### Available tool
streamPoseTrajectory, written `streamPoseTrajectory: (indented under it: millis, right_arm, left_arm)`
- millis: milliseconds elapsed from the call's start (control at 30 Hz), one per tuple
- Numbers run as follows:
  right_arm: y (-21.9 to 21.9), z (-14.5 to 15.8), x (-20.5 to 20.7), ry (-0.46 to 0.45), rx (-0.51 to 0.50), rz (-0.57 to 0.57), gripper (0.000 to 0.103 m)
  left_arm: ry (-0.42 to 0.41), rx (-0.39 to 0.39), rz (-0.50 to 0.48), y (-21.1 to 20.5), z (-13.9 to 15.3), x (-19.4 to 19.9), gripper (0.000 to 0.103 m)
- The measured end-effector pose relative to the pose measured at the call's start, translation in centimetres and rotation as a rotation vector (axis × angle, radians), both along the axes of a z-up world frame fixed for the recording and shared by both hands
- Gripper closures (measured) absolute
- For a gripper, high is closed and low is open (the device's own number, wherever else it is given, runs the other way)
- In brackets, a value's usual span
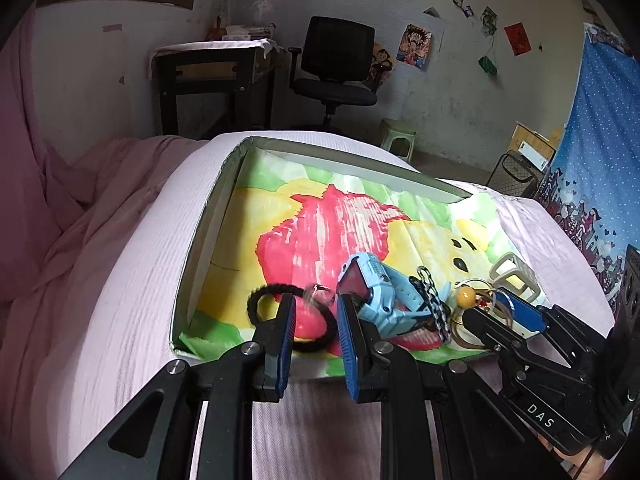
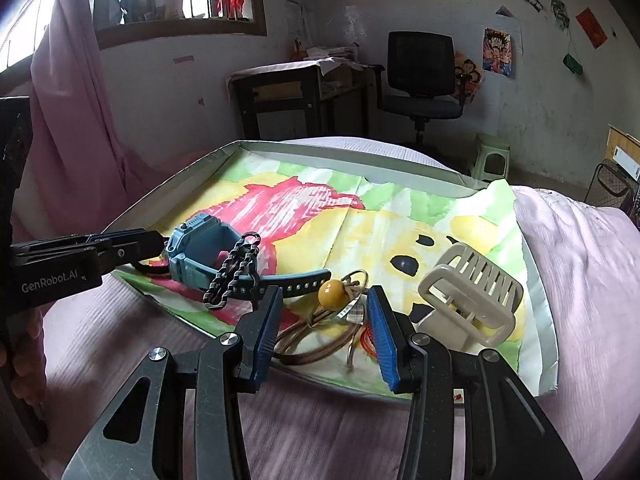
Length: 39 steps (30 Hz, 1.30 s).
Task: Organize jewelry
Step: 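Carry both rings into the white box and open both tools, then withdraw both tools toward the silver key with ring on the bed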
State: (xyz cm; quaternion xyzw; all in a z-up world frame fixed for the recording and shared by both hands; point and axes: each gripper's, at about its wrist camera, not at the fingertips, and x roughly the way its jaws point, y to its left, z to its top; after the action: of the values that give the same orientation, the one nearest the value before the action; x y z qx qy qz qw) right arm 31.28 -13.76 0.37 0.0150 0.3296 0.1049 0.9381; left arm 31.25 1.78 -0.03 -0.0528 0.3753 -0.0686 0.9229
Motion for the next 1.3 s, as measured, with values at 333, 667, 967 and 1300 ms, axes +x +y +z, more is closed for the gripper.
streamPoseTrajectory:
  millis: [333, 667, 967, 1300]
  right_arm:
    - [-1.1, 2.5, -4.3, -0.142, 0.006, -0.036, 0.037]
    - [-3.0, 5.6, -11.5, -0.356, 0.012, -0.106, 0.001]
    - [-4.1, 5.8, -15.0, -0.367, 0.046, -0.121, 0.001]
    - [-5.0, 3.4, -16.8, -0.306, 0.018, -0.126, 0.001]
  left_arm:
    - [-0.127, -0.021, -0.003, 0.0, 1.9, -4.0, 0.037]
    - [-0.277, -0.017, 0.010, -0.3, 3.2, -10.4, 0.005]
    - [-0.372, 0.005, 0.011, -0.9, 3.7, -15.2, 0.000]
    - [-0.374, 0.044, 0.002, -1.0, 1.8, -18.0, 0.000]
